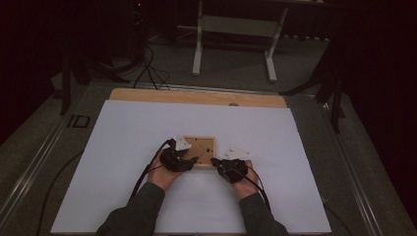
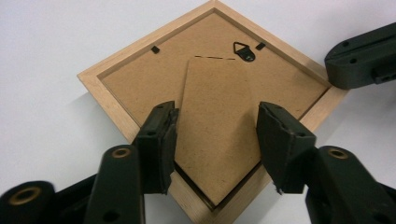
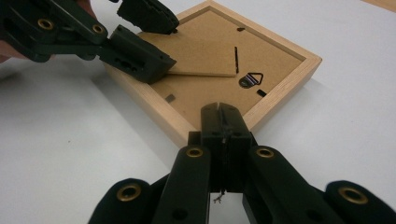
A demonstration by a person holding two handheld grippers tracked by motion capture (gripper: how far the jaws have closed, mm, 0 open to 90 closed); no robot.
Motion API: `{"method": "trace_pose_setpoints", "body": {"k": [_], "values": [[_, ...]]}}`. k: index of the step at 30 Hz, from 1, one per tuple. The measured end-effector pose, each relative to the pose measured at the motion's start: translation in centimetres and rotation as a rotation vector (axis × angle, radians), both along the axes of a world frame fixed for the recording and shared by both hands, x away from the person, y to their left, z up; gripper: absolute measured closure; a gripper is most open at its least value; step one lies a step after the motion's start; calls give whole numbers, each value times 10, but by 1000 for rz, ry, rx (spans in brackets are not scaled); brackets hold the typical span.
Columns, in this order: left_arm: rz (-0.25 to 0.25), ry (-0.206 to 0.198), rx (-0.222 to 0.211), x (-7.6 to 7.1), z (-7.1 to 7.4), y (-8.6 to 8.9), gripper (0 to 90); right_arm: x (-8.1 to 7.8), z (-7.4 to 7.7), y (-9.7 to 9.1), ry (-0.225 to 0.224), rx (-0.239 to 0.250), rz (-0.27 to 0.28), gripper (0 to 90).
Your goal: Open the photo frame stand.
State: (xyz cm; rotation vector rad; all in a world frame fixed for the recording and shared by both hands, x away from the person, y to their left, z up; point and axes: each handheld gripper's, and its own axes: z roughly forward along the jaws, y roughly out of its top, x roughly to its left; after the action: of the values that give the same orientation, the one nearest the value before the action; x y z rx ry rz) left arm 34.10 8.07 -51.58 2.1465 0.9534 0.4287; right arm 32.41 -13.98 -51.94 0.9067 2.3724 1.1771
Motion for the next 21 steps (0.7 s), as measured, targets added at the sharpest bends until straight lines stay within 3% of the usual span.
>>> {"method": "trace_pose_setpoints", "body": {"k": [6, 9, 14, 21], "values": [[-5, 3, 21, 1, 6, -2, 507, 0, 0, 0, 0, 0, 1, 896], [-13, -17, 18, 1, 14, -3, 508, 0, 0, 0, -1, -1, 2, 896], [-6, -12, 10, 2, 17, -3, 506, 0, 0, 0, -3, -3, 2, 896], [10, -7, -38, 2, 18, 2, 464, 0, 0, 0, -2, -2, 4, 896]]}}
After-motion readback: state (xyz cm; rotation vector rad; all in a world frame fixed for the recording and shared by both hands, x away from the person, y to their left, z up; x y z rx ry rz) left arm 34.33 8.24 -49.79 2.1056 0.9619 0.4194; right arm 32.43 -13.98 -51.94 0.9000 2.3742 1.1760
